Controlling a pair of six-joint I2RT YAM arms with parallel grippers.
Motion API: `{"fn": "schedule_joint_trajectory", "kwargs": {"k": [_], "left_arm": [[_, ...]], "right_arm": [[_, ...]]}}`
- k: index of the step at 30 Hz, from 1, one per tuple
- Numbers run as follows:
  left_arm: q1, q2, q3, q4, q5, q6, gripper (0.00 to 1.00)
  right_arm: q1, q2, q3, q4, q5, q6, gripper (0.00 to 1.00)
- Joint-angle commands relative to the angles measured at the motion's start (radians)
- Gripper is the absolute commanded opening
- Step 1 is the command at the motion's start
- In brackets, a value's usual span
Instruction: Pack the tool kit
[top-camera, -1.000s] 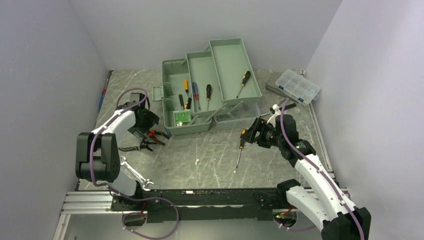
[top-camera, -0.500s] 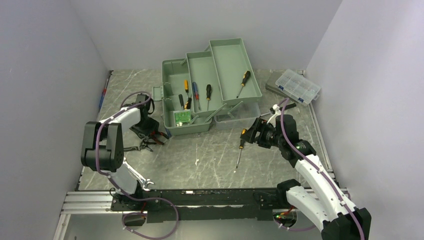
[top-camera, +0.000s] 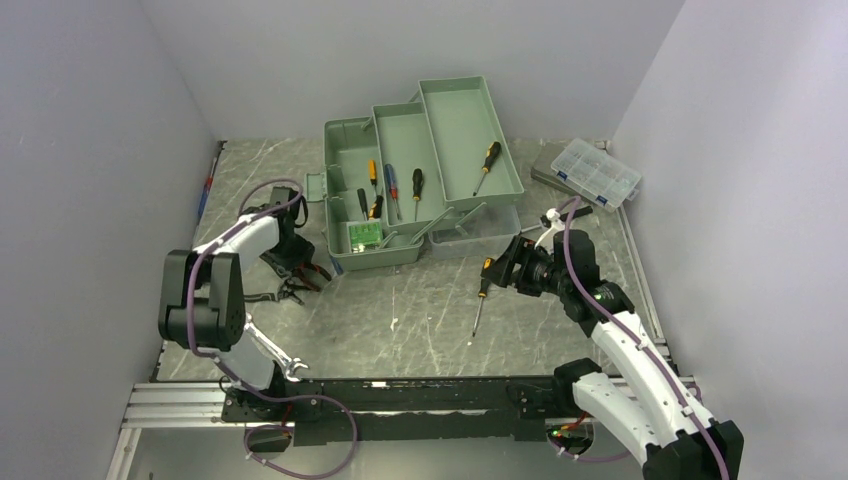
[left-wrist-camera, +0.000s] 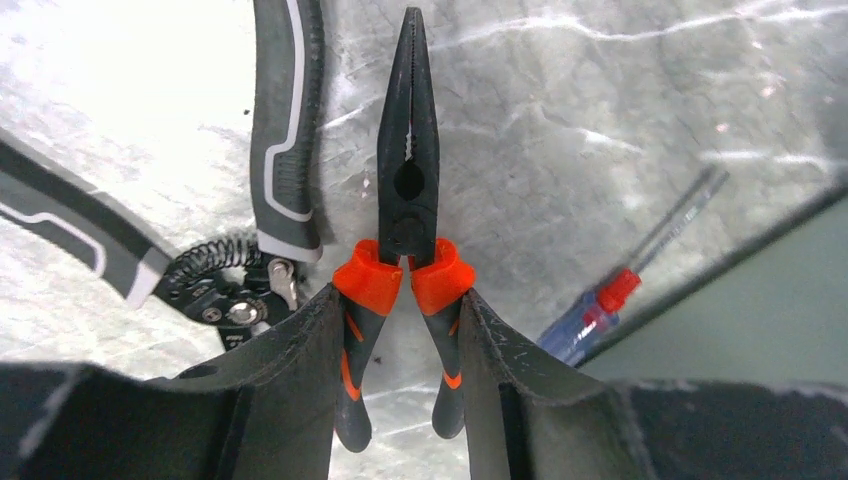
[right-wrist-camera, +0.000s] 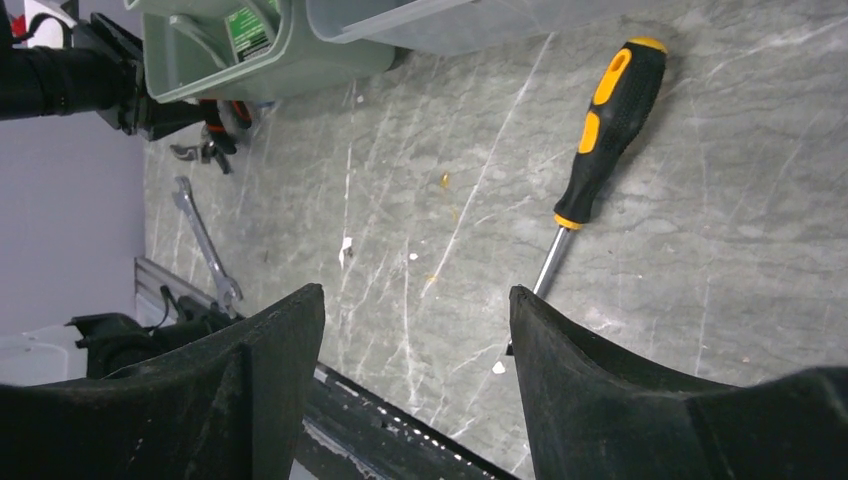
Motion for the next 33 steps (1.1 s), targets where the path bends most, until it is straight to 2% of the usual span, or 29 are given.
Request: {"fn": "schedule_joint_trajectory", "kwargs": {"k": [1,5,9,13,17,22,24,26,28,33], "left_arm": [[0.003,-0.137,0.002,0.007,-0.007,0.155,0.00],[0.005,-0.195,-0.035,0.069,0.113,0.267,0.00],[0.004,-0.241,-0.073,0.080,0.189,0.309,0.00],[0.005,-0.302,-0.130,0.091,0.217,0.332,0.00],[0.003,-0.278,-0.113,0.058,0.177,0.319,0.00],[0.003,-0.264,-0.084,0.062,0.124,0.346,0.22],[0.004,-0.236,-0.051,0.035,0.074,0.365,0.37],[0.003,-0.204,-0.018,0.006,0.033,0.388,0.44],[0.003,-0.165,0.008,-0.008,0.024,0.415,0.46],[0.004,-0.092,0.031,0.006,0.042,0.424,0.46]], "right_arm": [[0.000,-0.008,0.029,0.068,-0.102,-0.033,0.68],[0.010,0.019,0.022,0.124,-0.194,-0.044,0.68],[0.085,0.059,0.012,0.192,-0.226,-0.038,0.66],[0.238,0.096,0.025,0.225,-0.116,-0.025,0.67],[0.271,0.134,0.034,0.261,-0.098,-0.011,0.68],[0.274,0.149,0.056,0.237,-0.079,-0.026,0.68],[0.274,0.142,0.048,0.237,-0.072,-0.022,0.68],[0.273,0.138,0.036,0.243,-0.070,-0.014,0.68],[0.274,0.137,0.031,0.246,-0.070,-0.012,0.68],[0.274,0.146,0.044,0.232,-0.055,-0.023,0.68]]}}
